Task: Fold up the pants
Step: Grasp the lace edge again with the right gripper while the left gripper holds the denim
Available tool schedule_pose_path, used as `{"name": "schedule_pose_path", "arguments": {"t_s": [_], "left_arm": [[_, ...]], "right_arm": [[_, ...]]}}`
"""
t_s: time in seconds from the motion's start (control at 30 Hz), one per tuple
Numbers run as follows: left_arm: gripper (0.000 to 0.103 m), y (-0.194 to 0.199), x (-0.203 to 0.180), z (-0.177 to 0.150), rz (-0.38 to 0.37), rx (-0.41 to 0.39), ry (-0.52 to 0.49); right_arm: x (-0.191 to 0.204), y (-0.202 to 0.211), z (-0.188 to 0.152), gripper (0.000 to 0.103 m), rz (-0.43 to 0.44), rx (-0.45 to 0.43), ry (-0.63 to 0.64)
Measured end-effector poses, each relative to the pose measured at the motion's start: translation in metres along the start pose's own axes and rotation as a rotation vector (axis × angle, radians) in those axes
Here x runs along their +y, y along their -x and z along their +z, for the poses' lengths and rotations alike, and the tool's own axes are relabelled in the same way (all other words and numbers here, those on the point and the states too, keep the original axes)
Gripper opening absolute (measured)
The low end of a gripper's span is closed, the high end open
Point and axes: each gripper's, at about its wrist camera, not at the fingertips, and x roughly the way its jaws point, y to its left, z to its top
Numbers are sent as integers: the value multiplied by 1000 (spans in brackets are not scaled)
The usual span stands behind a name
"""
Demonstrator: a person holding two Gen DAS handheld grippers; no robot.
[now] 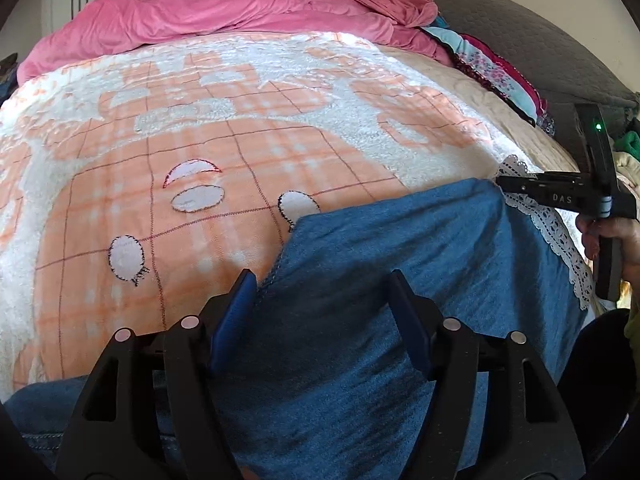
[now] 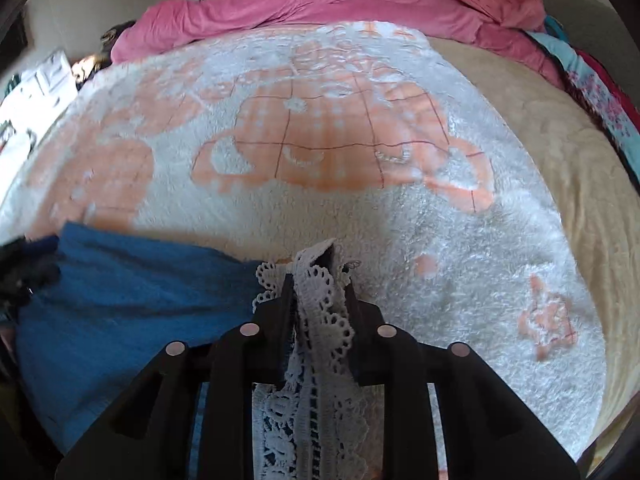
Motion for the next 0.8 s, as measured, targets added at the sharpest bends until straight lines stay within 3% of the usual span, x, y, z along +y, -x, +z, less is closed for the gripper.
{"name": "schedule_pose_path", "arguments": {"t_s": [0.2,0.4,0.6,0.8], "left_arm": [[67,6,3,-1,14,-14,20],[68,30,9,-10,20,-42,54],[70,71,10,-41,47,-101,90],[73,106,9,-73,127,-141,126]], "right_arm": [[-21,26,-8,49,49,-59,-114],[-50,100,-48,56,206,-242,-328],[-30,130,-125,56,204,-215,-326],[-32,116,-152,57,194,-142,-343]]}}
